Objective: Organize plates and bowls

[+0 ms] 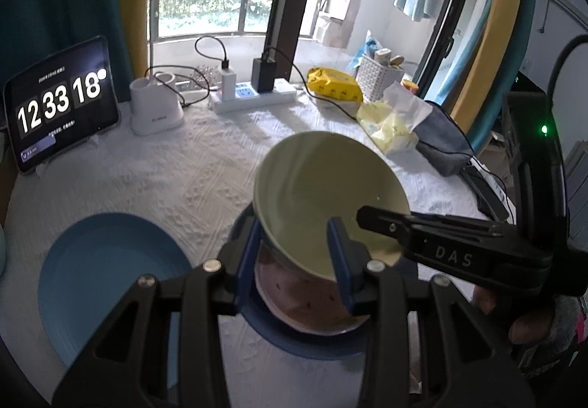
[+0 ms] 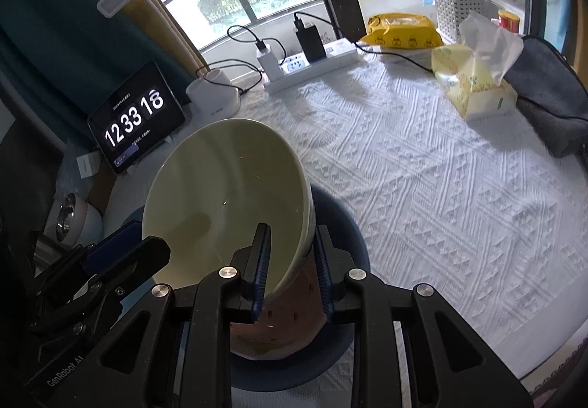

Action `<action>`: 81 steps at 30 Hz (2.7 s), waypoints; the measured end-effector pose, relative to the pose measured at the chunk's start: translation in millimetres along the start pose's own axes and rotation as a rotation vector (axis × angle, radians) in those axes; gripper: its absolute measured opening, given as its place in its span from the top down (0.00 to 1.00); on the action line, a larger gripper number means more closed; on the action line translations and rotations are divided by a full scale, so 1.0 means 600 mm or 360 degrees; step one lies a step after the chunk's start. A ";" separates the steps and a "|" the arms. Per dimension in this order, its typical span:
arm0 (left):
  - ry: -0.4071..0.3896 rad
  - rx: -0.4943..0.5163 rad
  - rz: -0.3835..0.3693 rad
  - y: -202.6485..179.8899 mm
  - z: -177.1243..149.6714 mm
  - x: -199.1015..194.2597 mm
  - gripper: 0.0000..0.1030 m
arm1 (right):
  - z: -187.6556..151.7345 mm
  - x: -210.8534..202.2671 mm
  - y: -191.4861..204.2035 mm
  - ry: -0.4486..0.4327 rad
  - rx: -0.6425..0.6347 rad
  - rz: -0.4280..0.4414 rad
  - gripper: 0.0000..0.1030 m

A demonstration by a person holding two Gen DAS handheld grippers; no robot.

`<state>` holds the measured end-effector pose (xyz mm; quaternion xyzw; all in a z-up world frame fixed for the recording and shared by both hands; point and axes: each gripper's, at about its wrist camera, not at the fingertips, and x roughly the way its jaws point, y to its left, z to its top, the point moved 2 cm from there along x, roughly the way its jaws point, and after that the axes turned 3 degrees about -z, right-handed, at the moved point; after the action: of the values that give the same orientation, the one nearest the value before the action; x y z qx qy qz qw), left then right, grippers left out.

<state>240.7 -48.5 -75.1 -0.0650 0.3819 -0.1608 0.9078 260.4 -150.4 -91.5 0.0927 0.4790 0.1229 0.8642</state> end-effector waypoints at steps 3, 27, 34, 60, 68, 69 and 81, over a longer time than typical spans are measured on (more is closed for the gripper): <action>-0.0002 -0.0001 0.0004 0.003 -0.009 0.000 0.63 | -0.009 0.002 0.003 0.0004 -0.0010 -0.0004 0.75; 0.0044 0.0049 -0.0129 -0.017 -0.062 -0.019 0.63 | -0.055 -0.006 0.011 0.0060 -0.0032 -0.0093 0.74; 0.0003 0.0158 -0.0042 -0.040 -0.061 -0.023 0.63 | -0.055 -0.008 0.011 0.0055 -0.0053 -0.0144 0.71; -0.0077 -0.0093 0.0115 0.048 -0.046 -0.048 0.62 | -0.038 -0.076 -0.016 -0.0129 0.0003 -0.0110 0.71; -0.0069 -0.0120 0.0130 0.066 -0.054 -0.033 0.61 | -0.035 -0.082 -0.060 -0.0175 0.0069 -0.0135 0.71; -0.0070 -0.0122 0.0132 0.067 -0.056 -0.033 0.61 | -0.036 -0.082 -0.067 -0.0186 0.0076 -0.0137 0.71; -0.0175 -0.0212 0.0109 0.092 -0.073 -0.028 0.56 | -0.047 -0.071 -0.110 -0.0316 0.0030 -0.0121 0.58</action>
<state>211.6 9.5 -107.9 -0.1210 0.3433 -0.1000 0.9260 223.1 -224.7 -90.2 0.0945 0.3952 0.0758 0.9106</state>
